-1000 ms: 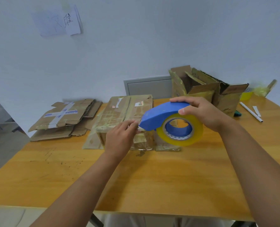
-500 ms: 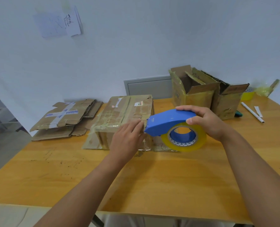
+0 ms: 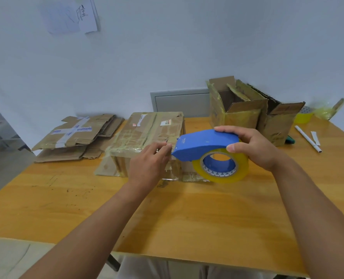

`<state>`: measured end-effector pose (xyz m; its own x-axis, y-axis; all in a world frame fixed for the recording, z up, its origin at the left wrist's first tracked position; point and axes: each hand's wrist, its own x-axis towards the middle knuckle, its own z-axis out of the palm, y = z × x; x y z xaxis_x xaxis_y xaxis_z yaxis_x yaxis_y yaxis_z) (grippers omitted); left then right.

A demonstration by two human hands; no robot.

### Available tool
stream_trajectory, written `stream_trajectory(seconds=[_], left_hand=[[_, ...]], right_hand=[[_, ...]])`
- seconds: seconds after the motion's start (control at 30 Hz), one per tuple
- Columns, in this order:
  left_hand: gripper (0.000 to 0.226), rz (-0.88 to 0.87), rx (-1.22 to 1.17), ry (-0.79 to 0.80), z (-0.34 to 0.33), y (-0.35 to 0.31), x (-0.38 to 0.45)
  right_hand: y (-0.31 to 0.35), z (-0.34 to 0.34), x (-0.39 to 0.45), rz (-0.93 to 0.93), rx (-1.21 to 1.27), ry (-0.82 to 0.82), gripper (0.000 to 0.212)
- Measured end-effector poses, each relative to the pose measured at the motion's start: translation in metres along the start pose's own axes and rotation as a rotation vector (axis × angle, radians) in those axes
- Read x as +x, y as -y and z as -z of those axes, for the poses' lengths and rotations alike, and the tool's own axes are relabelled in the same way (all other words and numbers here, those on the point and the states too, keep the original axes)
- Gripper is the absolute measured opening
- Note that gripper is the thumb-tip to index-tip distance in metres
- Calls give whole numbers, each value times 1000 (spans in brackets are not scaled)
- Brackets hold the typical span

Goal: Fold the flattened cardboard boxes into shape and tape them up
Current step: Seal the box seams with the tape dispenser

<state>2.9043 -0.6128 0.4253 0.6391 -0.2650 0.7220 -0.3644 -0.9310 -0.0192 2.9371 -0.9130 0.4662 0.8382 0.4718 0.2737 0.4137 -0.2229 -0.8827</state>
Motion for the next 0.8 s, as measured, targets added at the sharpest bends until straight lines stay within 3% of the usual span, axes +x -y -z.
stream_trajectory(seconds=[0.8], left_hand=[[30, 49, 27, 108, 5, -5, 0]], right_hand=[[1, 17, -19, -3, -37, -19, 54]])
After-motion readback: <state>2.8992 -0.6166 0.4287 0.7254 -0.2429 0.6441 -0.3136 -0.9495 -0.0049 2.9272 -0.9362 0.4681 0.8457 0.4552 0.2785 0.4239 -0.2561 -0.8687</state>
